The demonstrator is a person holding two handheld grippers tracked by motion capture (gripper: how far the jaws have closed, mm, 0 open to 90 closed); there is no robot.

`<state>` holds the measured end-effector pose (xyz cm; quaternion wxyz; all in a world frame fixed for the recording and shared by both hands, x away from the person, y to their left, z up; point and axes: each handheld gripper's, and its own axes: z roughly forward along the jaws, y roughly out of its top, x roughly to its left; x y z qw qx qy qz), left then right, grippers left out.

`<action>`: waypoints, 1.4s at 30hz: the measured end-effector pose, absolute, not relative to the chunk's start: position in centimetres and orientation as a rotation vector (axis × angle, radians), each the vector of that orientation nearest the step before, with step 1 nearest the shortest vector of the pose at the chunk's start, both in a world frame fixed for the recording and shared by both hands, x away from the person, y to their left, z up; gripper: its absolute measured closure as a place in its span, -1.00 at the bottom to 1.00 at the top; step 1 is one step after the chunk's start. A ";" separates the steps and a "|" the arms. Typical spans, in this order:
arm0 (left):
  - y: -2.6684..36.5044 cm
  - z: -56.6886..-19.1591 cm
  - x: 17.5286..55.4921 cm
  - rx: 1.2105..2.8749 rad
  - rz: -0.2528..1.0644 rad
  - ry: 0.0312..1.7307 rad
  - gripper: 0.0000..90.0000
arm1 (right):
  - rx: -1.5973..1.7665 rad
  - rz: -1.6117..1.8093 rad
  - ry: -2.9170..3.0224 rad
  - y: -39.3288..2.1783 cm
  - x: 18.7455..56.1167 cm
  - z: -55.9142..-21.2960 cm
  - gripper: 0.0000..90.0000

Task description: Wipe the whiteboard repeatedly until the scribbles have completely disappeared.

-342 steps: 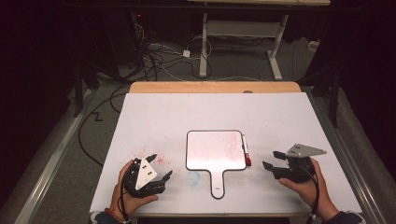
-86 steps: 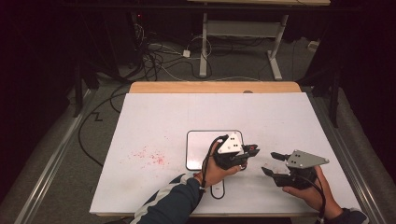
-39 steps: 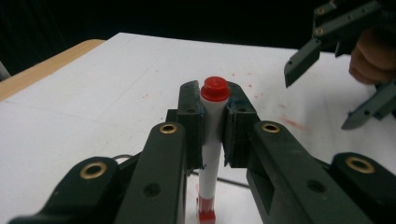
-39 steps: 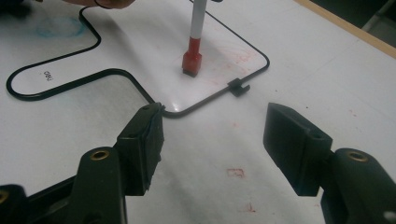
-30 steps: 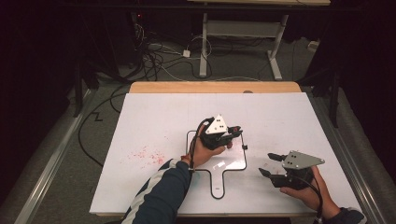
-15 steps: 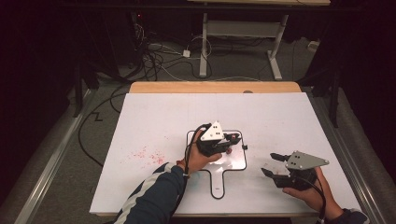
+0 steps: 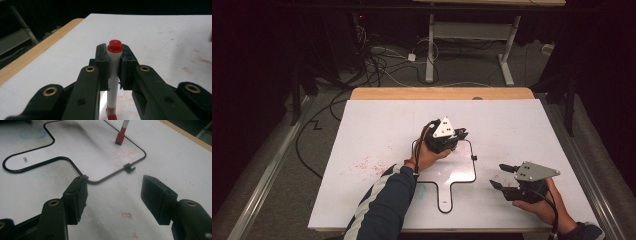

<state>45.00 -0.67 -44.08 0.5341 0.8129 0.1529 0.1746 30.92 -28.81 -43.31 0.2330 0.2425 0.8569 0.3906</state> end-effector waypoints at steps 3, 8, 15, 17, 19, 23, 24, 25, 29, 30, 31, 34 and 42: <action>-0.6 -44.1 45.4 1.929 0.410 0.387 0.73 | 0.669 1.076 2.354 -29.0 31.0 -43.4 -0.14; -0.2 -44.1 44.0 1.932 0.335 0.356 0.73 | 0.671 1.081 2.341 -29.3 30.7 -43.1 -0.14; -0.9 -44.0 40.8 1.957 0.260 0.234 0.73 | 0.674 1.083 2.332 -29.3 30.5 -42.9 -0.14; -1.6 -44.0 40.2 1.969 0.269 0.188 0.73 | 0.675 1.083 2.334 -29.2 30.5 -42.9 -0.14; -1.8 -43.9 40.3 1.975 0.282 0.178 0.73 | 0.672 1.083 2.335 -29.1 30.5 -42.9 -0.14; -0.9 -43.9 42.4 1.985 0.371 0.235 0.74 | 0.659 1.080 2.347 -28.8 30.6 -43.0 -0.14; -0.9 -43.9 42.4 1.985 0.371 0.235 0.74 | 0.659 1.080 2.347 -28.8 30.6 -43.0 -0.14; -0.5 -43.9 43.3 1.977 0.384 0.269 0.74 | 0.661 1.079 2.350 -28.8 30.8 -43.1 -0.14; 0.6 -44.1 45.6 1.941 0.415 0.389 0.74 | 0.663 1.078 2.353 -28.9 30.9 -43.2 -0.13; 0.7 -44.2 45.9 1.929 0.411 0.410 0.73 | 0.663 1.078 2.353 -29.0 30.9 -43.2 -0.13; 0.7 -44.2 46.0 1.916 0.395 0.423 0.74 | 0.659 1.079 2.352 -29.0 30.9 -43.2 -0.13; 0.1 -44.3 45.6 1.906 0.350 0.404 0.73 | 0.661 1.083 2.348 -29.2 30.8 -43.1 -0.13; -3.2 -44.3 43.1 1.909 0.227 0.265 0.73 | 0.660 1.081 2.347 -29.1 30.5 -43.0 -0.13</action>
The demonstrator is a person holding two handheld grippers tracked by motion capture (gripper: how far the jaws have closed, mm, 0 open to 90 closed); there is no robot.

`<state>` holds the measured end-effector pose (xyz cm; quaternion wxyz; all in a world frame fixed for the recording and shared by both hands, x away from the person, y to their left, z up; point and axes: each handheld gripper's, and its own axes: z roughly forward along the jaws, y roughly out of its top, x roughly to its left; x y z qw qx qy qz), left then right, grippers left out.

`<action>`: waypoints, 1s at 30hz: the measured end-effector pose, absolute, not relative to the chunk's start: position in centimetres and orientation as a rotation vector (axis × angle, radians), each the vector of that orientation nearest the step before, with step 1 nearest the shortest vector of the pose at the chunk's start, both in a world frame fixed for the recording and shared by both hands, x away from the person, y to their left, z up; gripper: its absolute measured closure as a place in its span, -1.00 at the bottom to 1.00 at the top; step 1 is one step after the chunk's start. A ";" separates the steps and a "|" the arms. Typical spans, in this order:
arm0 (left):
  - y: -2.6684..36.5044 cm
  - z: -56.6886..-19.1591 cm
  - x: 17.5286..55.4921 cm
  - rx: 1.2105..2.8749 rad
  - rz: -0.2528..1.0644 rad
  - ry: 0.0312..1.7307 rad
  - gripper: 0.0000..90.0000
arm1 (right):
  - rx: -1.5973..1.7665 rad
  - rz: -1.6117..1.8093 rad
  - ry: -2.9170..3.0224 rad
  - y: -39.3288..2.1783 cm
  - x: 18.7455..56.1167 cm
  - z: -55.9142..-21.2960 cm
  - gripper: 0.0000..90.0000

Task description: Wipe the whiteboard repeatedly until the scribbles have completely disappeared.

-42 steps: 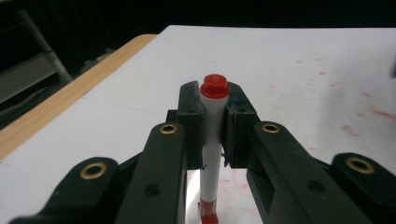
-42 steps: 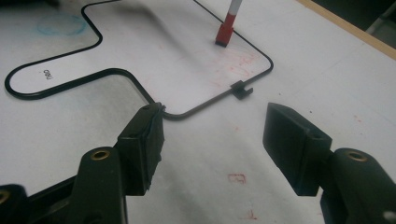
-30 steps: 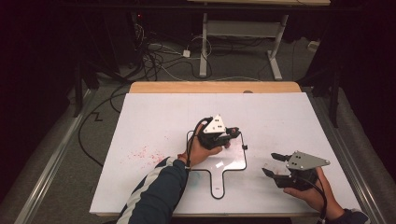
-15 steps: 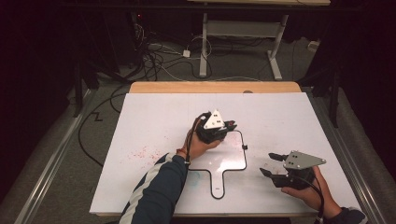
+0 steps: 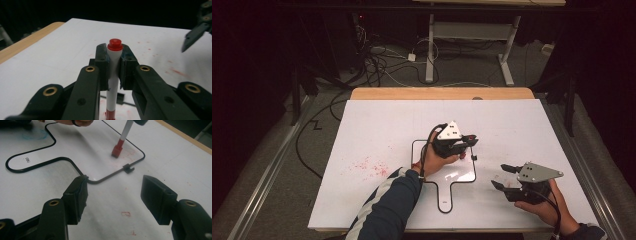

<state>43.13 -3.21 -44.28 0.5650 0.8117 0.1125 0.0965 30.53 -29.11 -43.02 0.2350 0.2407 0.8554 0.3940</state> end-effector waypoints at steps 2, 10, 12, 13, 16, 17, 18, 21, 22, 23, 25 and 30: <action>-3.6 -44.2 42.9 1.913 0.221 0.249 0.73 | 0.657 1.079 2.348 -29.1 30.6 -43.0 -0.13; -4.0 -44.0 44.1 1.941 0.294 0.261 0.74 | 0.654 1.078 2.356 -29.0 30.7 -43.2 -0.13; -3.6 -44.0 45.0 1.938 0.313 0.294 0.74 | 0.656 1.077 2.360 -29.0 30.6 -43.3 -0.13; -3.4 -44.0 45.4 1.935 0.320 0.316 0.74 | 0.656 1.077 2.360 -29.0 30.6 -43.3 -0.13; -3.2 -44.0 46.4 1.921 0.330 0.356 0.74 | 0.649 1.074 2.364 -28.9 30.7 -43.4 -0.13; -3.2 -44.0 46.5 1.917 0.333 0.366 0.74 | 0.646 1.071 2.366 -28.9 30.7 -43.5 -0.13; -3.3 -44.1 46.6 1.913 0.329 0.367 0.74 | 0.646 1.071 2.366 -28.9 30.7 -43.5 -0.13; -3.5 -44.1 46.5 1.911 0.307 0.364 0.74 | 0.653 1.072 2.368 -28.9 30.7 -43.5 -0.13; -3.5 -44.2 46.3 1.904 0.281 0.363 0.74 | 0.648 1.073 2.366 -29.0 30.7 -43.4 -0.13; -3.5 -44.2 45.9 1.897 0.262 0.356 0.74 | 0.648 1.073 2.366 -29.0 30.7 -43.4 -0.13; -3.7 -44.1 44.9 1.915 0.258 0.310 0.74 | 0.653 1.075 2.362 -29.1 30.6 -43.4 -0.13; -3.9 -43.8 43.4 1.966 0.256 0.217 0.74 | 0.654 1.077 2.358 -29.0 30.5 -43.3 -0.13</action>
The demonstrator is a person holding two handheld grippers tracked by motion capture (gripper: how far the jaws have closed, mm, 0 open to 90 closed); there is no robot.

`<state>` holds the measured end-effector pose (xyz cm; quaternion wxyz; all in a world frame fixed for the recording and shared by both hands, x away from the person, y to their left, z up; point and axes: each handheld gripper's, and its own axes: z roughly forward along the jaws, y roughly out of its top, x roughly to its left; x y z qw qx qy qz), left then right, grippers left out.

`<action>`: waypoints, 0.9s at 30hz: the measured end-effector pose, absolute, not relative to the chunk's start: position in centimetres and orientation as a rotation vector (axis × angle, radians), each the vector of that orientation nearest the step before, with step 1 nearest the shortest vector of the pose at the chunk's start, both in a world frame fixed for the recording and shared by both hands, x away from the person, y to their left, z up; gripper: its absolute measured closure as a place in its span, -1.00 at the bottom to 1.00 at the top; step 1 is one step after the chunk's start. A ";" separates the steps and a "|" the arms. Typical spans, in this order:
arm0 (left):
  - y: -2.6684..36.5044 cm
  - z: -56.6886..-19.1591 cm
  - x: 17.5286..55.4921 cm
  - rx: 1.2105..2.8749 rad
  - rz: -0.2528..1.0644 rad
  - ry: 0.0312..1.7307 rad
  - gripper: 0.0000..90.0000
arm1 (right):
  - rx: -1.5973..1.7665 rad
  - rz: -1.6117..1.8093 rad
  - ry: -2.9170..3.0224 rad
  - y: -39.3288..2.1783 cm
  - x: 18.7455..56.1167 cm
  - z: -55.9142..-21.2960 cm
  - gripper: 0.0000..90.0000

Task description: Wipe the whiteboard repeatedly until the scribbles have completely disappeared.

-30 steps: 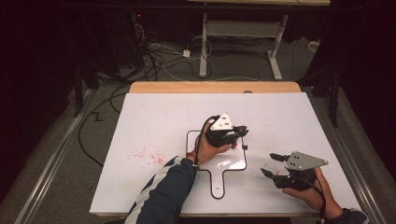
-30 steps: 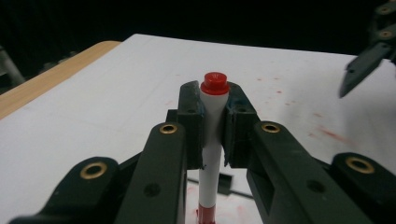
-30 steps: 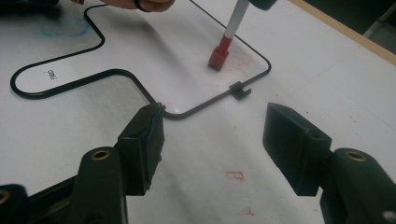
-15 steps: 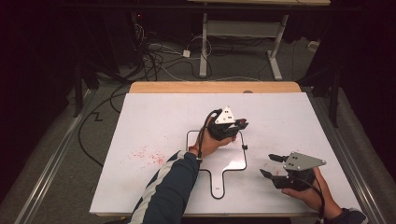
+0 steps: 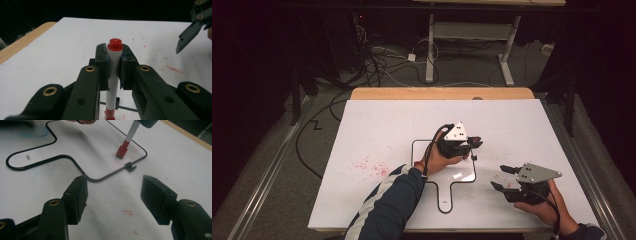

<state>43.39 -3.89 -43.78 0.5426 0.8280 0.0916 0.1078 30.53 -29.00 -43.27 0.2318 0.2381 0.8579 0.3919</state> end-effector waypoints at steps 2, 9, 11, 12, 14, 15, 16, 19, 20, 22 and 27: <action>-3.8 -43.8 43.7 1.972 0.278 0.219 0.74 | 0.653 1.077 2.358 -28.9 30.5 -43.2 -0.13; -3.1 -44.0 46.0 1.949 0.347 0.300 0.74 | 0.641 1.076 2.369 -28.7 30.7 -43.4 -0.13; -2.4 -44.0 46.8 1.940 0.382 0.342 0.74 | 0.639 1.075 2.368 -28.8 30.7 -43.4 -0.13; -2.4 -44.0 46.8 1.940 0.382 0.342 0.74 | 0.639 1.076 2.367 -28.9 30.7 -43.4 -0.13; -1.8 -44.2 47.1 1.917 0.373 0.378 0.74 | 0.640 1.077 2.366 -28.9 30.7 -43.4 -0.13; -1.7 -44.3 47.1 1.911 0.362 0.384 0.74 | 0.643 1.076 2.365 -29.0 30.7 -43.4 -0.13; -1.7 -44.2 46.9 1.914 0.361 0.380 0.74 | 0.646 1.078 2.364 -29.1 30.7 -43.4 -0.13; -2.5 -44.1 45.8 1.938 0.328 0.318 0.73 | 0.645 1.079 2.360 -29.1 30.6 -43.3 -0.13; -3.3 -44.1 44.6 1.951 0.292 0.260 0.73 | 0.643 1.078 2.358 -29.1 30.5 -43.2 -0.13; -3.6 -44.1 44.0 1.961 0.281 0.229 0.73 | 0.647 1.079 2.356 -29.1 30.5 -43.2 -0.13; -3.7 -43.9 43.4 2.013 0.319 0.181 0.74 | 0.641 1.073 2.356 -28.9 30.4 -43.2 -0.13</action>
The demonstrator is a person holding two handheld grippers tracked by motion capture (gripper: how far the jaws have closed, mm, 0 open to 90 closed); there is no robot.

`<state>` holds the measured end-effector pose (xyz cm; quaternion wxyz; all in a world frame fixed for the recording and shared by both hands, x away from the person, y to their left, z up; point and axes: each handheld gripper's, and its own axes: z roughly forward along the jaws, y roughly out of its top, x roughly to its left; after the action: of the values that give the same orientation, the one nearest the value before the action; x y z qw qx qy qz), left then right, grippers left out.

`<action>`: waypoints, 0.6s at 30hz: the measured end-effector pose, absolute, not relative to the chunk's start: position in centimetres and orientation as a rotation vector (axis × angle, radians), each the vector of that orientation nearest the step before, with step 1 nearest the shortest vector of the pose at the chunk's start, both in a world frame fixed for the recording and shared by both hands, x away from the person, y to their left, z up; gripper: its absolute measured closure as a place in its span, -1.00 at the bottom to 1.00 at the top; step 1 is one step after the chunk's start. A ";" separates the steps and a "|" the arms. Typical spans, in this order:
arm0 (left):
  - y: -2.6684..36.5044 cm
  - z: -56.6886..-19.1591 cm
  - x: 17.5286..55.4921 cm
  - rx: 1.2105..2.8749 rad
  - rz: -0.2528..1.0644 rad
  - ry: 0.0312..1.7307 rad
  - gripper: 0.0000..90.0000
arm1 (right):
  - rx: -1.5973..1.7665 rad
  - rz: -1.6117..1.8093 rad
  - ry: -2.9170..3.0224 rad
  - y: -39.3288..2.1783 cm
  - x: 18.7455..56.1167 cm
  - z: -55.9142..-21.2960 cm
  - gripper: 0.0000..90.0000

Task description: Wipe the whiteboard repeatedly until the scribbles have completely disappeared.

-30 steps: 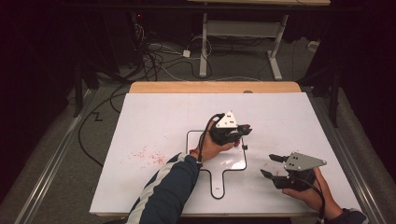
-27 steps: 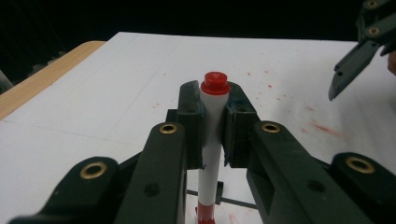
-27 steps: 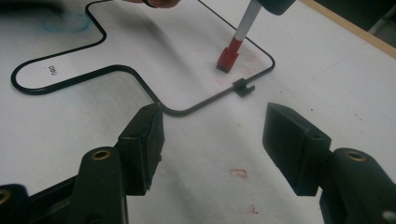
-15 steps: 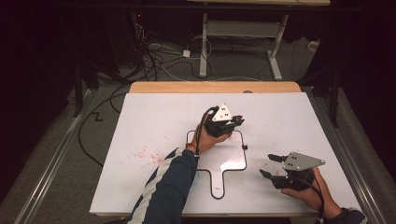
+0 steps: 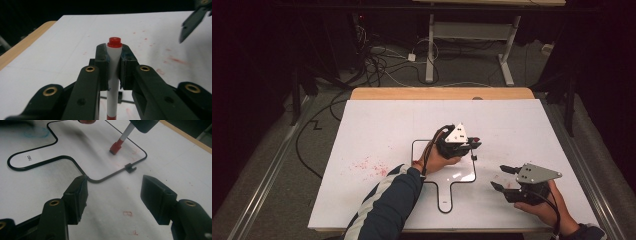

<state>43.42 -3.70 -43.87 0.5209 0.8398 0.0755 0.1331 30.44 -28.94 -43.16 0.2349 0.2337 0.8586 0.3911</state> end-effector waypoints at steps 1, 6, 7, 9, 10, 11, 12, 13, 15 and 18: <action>-3.2 -43.9 44.0 2.011 0.346 0.211 0.74 | 0.639 1.074 2.356 -28.9 30.4 -43.2 -0.13; -2.6 -44.1 45.5 1.990 0.373 0.276 0.74 | 0.630 1.077 2.359 -28.8 30.5 -43.2 -0.13; -2.5 -44.1 45.8 1.980 0.371 0.298 0.74 | 0.632 1.077 2.360 -28.8 30.6 -43.2 -0.13; -2.4 -44.1 46.5 1.970 0.381 0.326 0.74 | 0.631 1.074 2.365 -28.8 30.6 -43.3 -0.13; -2.4 -44.1 46.7 1.965 0.391 0.336 0.74 | 0.631 1.074 2.367 -28.8 30.6 -43.3 -0.13; -2.4 -44.1 46.9 1.964 0.396 0.343 0.74 | 0.625 1.074 2.369 -28.8 30.7 -43.4 -0.13; -2.5 -44.1 47.1 1.959 0.394 0.354 0.74 | 0.627 1.074 2.369 -28.8 30.7 -43.4 -0.12; -2.6 -44.1 47.3 1.955 0.392 0.371 0.74 | 0.627 1.075 2.369 -28.8 30.7 -43.4 -0.13; -3.0 -44.2 47.3 1.946 0.380 0.370 0.74 | 0.628 1.076 2.369 -28.8 30.7 -43.4 -0.12; -3.8 -44.2 46.9 1.947 0.348 0.348 0.74 | 0.621 1.073 2.369 -28.8 30.6 -43.3 -0.13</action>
<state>46.87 -3.76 -44.19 0.5367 0.8180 0.1462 0.1462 30.59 -28.85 -43.34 0.2319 0.2258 0.8620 0.3902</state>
